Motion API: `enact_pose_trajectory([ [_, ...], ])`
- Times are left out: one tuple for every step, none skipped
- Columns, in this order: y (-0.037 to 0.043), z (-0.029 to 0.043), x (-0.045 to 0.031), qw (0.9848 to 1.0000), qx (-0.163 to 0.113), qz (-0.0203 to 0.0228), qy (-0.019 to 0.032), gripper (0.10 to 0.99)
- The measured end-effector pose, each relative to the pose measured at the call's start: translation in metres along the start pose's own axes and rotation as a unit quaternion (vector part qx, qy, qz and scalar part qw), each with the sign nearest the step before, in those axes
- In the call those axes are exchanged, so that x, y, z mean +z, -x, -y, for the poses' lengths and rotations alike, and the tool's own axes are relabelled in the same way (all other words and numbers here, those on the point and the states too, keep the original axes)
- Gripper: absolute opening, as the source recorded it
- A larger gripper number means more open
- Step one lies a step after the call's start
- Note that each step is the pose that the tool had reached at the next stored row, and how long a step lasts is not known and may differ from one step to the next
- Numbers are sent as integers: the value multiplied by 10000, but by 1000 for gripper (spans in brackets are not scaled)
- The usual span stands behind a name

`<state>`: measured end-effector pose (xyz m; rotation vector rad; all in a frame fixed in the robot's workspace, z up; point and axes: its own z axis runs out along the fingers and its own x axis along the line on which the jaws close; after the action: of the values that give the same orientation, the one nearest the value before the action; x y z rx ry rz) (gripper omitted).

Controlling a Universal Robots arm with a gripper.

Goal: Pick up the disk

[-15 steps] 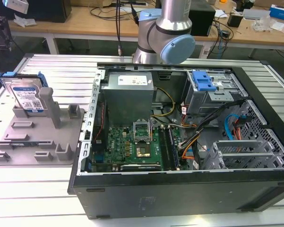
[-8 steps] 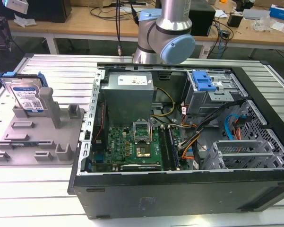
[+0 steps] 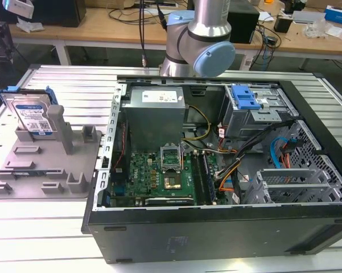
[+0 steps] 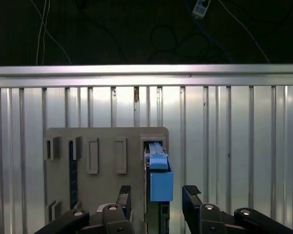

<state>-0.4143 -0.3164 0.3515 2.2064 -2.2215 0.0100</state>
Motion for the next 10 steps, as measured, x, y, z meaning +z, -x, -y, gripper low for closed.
enact_pose_trajectory([
  [-1,0,6,10000,1,0,0,541],
  [-1,0,12,10000,1,0,0,541],
  [-1,1,21,10000,0,0,0,541],
  [-2,1,28,10000,-1,0,0,541],
  [-1,1,37,10000,0,0,-1,541],
  [-1,1,45,10000,0,0,0,541],
  [-1,2,55,10000,-1,0,0,541],
  [-1,3,64,10000,0,0,0,541],
  [-1,4,72,10000,-1,0,0,541],
  [-1,6,80,10000,0,0,0,541],
])
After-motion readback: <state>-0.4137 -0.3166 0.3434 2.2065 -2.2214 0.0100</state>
